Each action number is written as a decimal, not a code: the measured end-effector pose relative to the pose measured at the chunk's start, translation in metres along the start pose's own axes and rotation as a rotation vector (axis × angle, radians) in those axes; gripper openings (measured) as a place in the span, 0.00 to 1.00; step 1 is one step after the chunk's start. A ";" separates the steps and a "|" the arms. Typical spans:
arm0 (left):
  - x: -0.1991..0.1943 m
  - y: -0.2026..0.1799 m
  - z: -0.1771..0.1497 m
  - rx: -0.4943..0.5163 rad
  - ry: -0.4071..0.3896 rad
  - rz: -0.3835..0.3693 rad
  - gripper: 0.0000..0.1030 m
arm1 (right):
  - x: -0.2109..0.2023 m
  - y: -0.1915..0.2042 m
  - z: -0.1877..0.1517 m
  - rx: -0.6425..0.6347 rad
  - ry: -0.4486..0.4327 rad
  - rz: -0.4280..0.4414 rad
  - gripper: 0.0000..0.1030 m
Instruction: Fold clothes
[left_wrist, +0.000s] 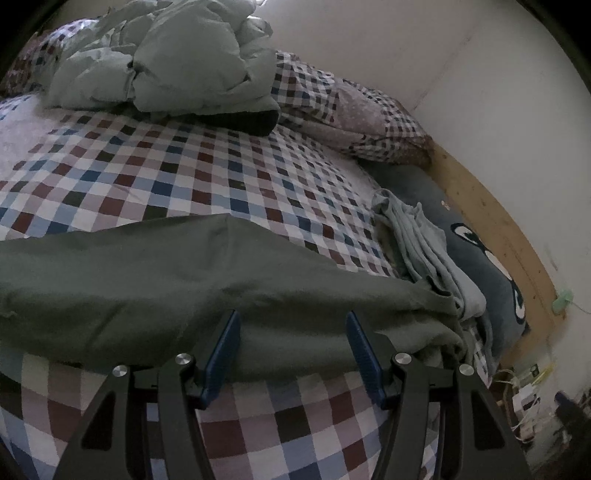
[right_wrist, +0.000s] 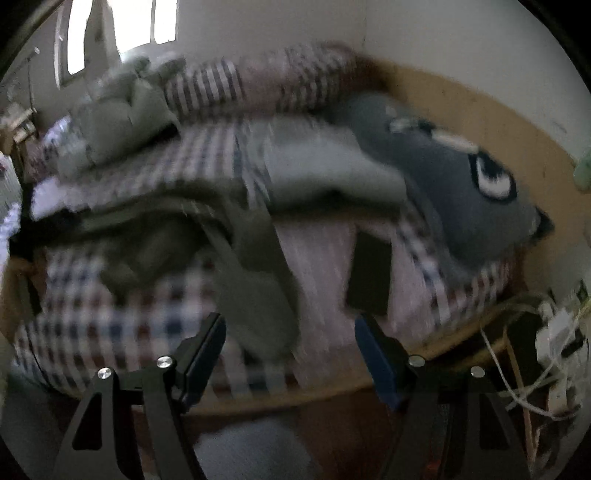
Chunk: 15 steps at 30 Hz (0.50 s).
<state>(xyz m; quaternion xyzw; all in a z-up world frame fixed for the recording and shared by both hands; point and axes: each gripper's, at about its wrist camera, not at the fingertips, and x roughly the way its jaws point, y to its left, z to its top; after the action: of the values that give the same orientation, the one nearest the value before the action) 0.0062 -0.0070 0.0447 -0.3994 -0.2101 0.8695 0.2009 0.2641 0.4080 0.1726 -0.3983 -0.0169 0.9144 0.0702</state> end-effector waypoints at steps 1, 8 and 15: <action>0.001 0.002 0.001 -0.006 0.001 -0.002 0.62 | -0.003 0.007 0.008 -0.001 -0.034 0.015 0.75; 0.013 0.011 0.001 -0.026 0.050 0.001 0.62 | 0.007 0.077 0.066 -0.087 -0.158 0.167 0.78; 0.020 0.028 -0.004 -0.121 0.094 0.052 0.26 | 0.058 0.150 0.113 -0.147 -0.168 0.325 0.78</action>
<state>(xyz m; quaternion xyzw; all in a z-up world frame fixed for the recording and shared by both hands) -0.0076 -0.0189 0.0158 -0.4566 -0.2421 0.8404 0.1633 0.1251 0.2709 0.1949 -0.3223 -0.0250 0.9400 -0.1093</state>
